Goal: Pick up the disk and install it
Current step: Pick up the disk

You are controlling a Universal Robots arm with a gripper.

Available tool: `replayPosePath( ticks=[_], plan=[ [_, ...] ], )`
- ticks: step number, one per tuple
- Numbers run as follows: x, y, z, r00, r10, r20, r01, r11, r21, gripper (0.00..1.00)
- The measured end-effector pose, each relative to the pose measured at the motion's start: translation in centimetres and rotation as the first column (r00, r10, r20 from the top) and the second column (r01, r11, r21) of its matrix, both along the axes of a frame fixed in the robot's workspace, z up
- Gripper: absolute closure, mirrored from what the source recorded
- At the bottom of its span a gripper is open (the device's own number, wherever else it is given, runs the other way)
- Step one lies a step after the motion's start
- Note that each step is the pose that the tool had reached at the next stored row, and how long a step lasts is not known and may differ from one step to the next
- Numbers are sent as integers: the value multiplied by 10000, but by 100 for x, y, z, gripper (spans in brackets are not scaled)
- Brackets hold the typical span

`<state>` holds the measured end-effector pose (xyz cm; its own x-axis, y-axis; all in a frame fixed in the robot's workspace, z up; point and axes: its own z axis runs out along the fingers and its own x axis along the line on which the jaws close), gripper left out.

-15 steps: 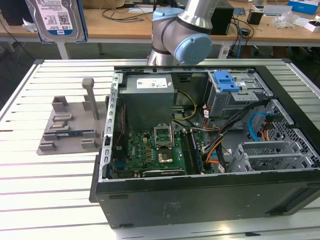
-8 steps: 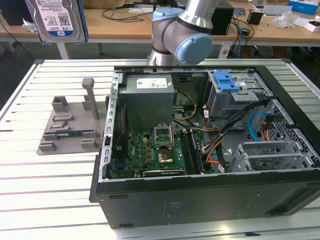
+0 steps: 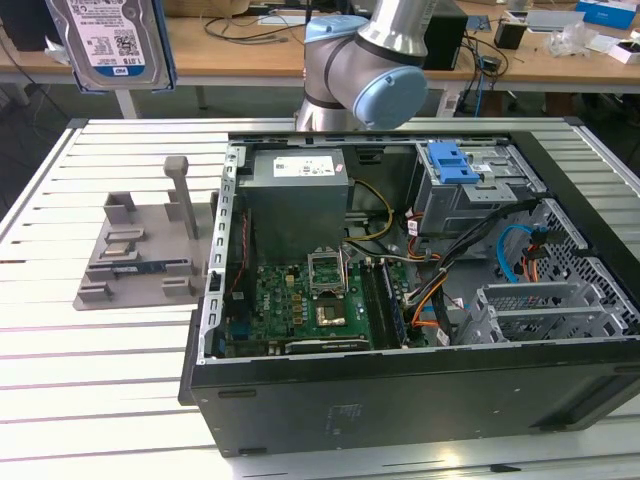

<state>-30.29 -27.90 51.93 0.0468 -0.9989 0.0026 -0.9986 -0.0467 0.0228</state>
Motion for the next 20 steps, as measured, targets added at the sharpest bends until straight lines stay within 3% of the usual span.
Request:
replayPosePath(
  ticks=[11, 20],
  plan=[
    [7, -142, 0, 10000, 0, 0, 0, 10000, 0, 63],
    [13, -302, 0, 10000, 0, -1, 0, 10000, 0, 63]
  ],
)
